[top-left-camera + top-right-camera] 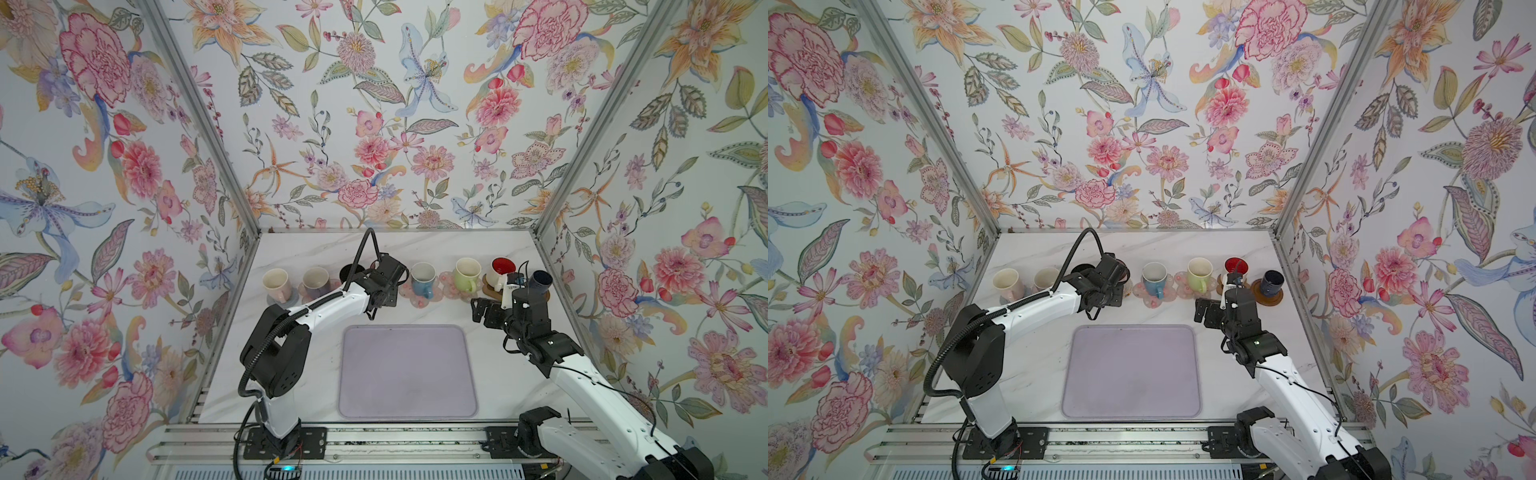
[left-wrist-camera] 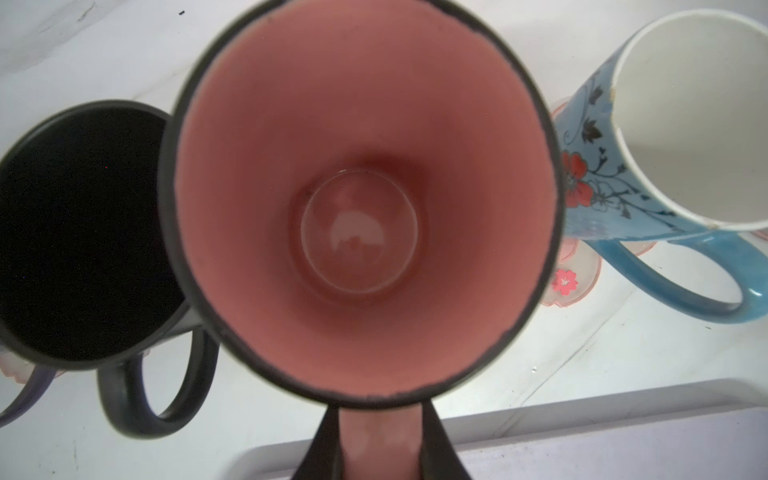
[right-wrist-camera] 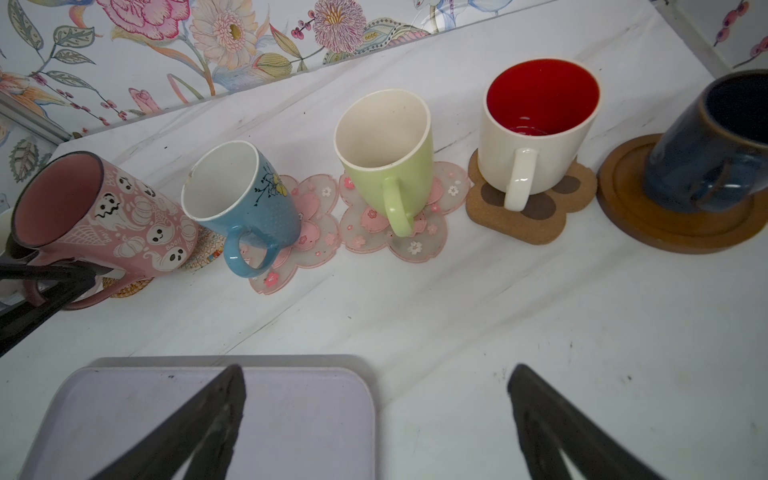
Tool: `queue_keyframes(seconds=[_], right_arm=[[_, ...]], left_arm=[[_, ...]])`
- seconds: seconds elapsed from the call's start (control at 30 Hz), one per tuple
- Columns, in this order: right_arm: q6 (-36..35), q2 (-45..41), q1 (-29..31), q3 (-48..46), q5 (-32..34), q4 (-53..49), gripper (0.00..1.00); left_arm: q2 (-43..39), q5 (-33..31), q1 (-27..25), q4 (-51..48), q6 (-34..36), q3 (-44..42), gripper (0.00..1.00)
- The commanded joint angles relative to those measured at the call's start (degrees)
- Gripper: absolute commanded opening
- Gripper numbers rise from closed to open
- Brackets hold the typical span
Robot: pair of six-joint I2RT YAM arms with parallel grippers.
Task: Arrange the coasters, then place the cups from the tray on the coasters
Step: 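Lower the pink mug onto the beaded coaster beside the black mug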
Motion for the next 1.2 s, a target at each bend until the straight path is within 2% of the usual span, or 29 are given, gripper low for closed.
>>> queue_keyframes(seconds=[0.0,0.63,1.17], right_arm=[[0.2,-0.2,-0.5,-0.9,-0.8,0.0,0.99],[0.2,-0.1,-1.5,-1.1,-1.8,0.5,0.99],[0.4,-0.2,-2.0,-1.0,-2.5,0.6,0.99]], left_arm=[[-0.4,-1.1,0.9,5.6,0.2,3.2,0.0],[3.9,3.2,2.1,6.8,-0.4,5.7,0.0],[4.2,3.7,3.0,5.7,-1.9,4.4,0.0]])
